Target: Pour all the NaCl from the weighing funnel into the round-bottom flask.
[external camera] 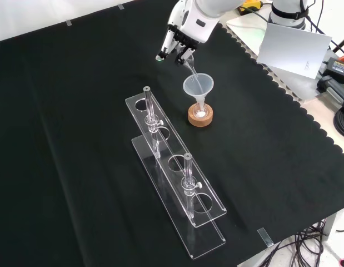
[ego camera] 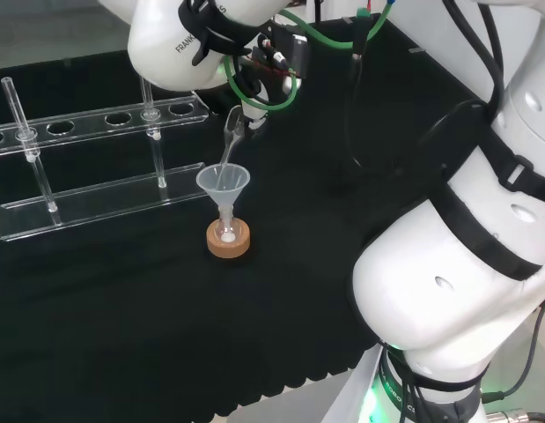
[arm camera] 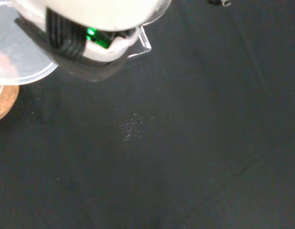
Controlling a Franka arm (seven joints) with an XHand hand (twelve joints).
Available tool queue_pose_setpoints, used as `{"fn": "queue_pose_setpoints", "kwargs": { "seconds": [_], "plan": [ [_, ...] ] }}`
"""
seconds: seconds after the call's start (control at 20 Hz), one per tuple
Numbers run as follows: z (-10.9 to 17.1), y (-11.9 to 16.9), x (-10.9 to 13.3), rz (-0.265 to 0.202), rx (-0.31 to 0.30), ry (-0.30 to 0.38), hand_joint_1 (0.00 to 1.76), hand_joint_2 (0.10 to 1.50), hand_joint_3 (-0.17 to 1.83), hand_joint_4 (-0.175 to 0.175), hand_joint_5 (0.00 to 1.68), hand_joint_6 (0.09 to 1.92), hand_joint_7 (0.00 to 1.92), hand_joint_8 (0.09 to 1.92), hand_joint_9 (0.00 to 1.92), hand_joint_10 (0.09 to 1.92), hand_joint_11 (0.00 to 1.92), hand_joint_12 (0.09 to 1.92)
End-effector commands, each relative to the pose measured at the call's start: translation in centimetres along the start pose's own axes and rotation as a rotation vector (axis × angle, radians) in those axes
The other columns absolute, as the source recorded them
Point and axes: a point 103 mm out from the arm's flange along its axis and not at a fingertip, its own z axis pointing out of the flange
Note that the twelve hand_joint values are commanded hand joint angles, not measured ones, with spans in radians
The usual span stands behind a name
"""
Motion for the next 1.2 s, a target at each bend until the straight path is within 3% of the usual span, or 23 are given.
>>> {"fn": "queue_pose_setpoints", "kwargs": {
  "seconds": [0.05,0.7,1.2],
  "plan": [
    [0.07,0.36,0.22,0.002,0.001,-0.044,1.15,0.61,0.62,0.175,1.57,0.09,1.67,0.09,1.04,0.16,0.0,1.38],
    [-0.48,0.71,0.17,-0.02,0.002,-0.075,1.15,0.6,0.62,0.175,1.57,0.09,1.67,0.09,1.04,0.16,0.0,1.38],
    [-0.55,0.87,0.74,-0.04,-0.017,-0.163,1.15,0.6,0.62,0.175,1.57,0.09,1.68,0.09,1.04,0.16,0.0,1.37]
  ]
}}
